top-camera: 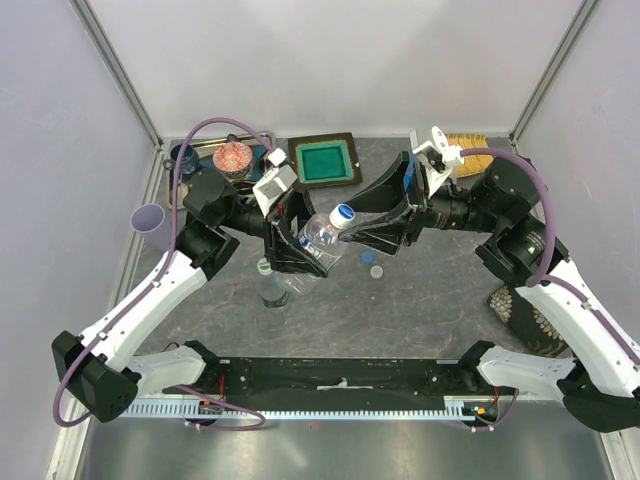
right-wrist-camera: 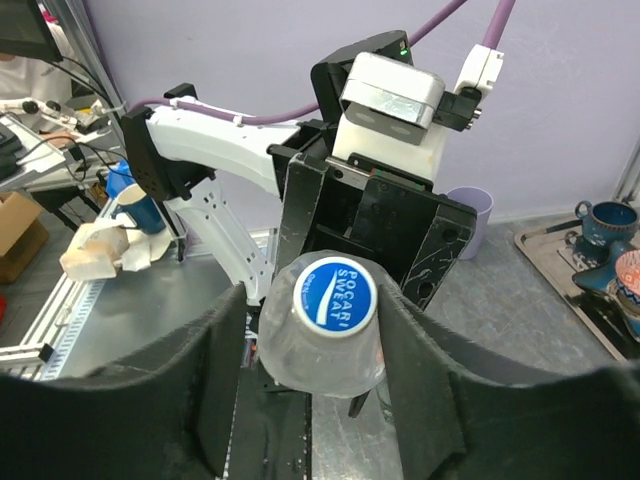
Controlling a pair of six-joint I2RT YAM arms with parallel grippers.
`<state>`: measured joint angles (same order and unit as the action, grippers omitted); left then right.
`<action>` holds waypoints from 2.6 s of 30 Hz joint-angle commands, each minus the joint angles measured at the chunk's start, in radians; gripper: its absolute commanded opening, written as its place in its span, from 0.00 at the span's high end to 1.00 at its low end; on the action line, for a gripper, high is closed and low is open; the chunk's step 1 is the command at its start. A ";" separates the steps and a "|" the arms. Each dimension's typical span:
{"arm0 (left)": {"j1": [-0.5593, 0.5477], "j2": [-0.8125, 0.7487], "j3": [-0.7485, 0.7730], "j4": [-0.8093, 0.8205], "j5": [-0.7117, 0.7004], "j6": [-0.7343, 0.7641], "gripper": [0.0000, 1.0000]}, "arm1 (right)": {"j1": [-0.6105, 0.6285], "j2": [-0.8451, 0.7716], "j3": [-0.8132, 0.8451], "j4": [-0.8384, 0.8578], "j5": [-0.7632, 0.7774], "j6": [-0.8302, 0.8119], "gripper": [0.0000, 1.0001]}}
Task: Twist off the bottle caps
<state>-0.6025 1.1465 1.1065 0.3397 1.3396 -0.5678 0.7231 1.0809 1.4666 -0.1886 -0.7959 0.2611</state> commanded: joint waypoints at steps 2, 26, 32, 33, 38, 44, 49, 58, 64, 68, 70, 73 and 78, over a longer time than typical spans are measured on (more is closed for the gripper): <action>0.012 -0.022 0.036 -0.048 -0.060 0.077 0.51 | 0.007 0.001 0.064 -0.005 0.043 0.030 0.29; -0.204 -0.068 0.000 -0.334 -0.971 0.566 0.50 | 0.007 0.160 0.302 -0.302 0.788 0.279 0.02; -0.336 -0.034 -0.008 -0.314 -1.379 0.669 0.51 | 0.010 0.160 0.282 -0.339 0.874 0.306 0.05; -0.354 -0.030 -0.005 -0.312 -1.443 0.680 0.51 | 0.010 0.160 0.279 -0.344 0.877 0.306 0.05; -0.385 -0.008 0.000 -0.304 -1.557 0.695 0.51 | 0.009 0.166 0.265 -0.348 0.876 0.313 0.06; -0.398 -0.002 0.009 -0.303 -1.590 0.700 0.50 | 0.015 0.185 0.244 -0.339 0.857 0.311 0.10; -0.398 -0.011 0.010 -0.301 -1.594 0.701 0.50 | 0.018 0.194 0.219 -0.333 0.850 0.306 0.15; -0.404 -0.016 0.007 -0.303 -1.591 0.704 0.50 | 0.019 0.194 0.189 -0.301 0.862 0.303 0.25; -0.405 -0.018 0.001 -0.306 -1.591 0.704 0.50 | 0.018 0.182 0.173 -0.281 0.883 0.303 0.28; -0.405 -0.019 0.001 -0.306 -1.591 0.707 0.50 | 0.018 0.175 0.166 -0.272 0.893 0.303 0.31; -0.405 -0.019 0.000 -0.309 -1.591 0.707 0.50 | 0.019 0.171 0.161 -0.270 0.903 0.306 0.31; -0.404 -0.016 -0.004 -0.311 -1.591 0.707 0.50 | 0.018 0.159 0.152 -0.259 0.917 0.306 0.31; -0.404 -0.014 -0.004 -0.314 -1.593 0.707 0.50 | 0.019 0.149 0.153 -0.258 0.919 0.303 0.33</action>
<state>-1.0012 1.1492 1.1042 -0.0071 -0.2333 0.0994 0.7361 1.2621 1.6173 -0.4847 0.0971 0.5617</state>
